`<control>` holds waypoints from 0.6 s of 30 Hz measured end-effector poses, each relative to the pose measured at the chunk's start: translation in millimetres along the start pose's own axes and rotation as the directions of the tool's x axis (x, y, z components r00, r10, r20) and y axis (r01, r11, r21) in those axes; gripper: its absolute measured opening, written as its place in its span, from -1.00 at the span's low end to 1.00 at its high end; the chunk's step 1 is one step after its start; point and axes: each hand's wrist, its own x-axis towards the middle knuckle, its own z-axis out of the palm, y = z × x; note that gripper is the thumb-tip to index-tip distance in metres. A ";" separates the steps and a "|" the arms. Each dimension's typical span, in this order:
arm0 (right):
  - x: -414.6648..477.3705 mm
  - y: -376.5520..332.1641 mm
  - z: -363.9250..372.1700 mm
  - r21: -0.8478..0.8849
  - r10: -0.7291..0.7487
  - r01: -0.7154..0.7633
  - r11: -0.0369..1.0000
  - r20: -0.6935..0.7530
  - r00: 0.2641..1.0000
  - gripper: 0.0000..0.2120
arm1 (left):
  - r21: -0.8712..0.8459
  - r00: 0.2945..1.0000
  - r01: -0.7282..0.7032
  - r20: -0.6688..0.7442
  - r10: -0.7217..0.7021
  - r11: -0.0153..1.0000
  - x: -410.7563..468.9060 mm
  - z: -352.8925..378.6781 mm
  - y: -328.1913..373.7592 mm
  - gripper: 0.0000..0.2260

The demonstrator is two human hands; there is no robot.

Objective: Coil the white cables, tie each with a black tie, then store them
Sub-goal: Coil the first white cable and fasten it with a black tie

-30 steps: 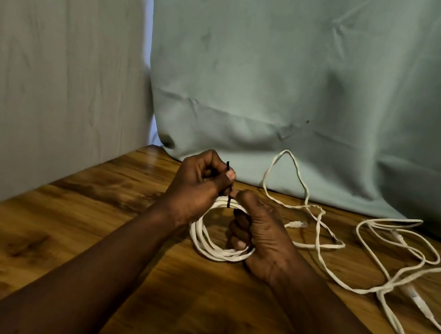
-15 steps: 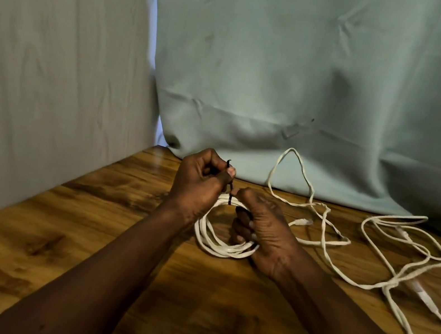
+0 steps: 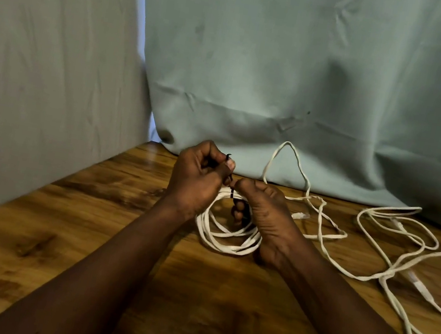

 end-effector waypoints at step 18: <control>6.6 8.3 -12.6 -0.095 -0.133 0.121 0.988 -0.134 0.982 -0.75 | 0.211 0.942 -0.301 0.218 0.256 0.930 -8.3 -9.6 3.5 -0.95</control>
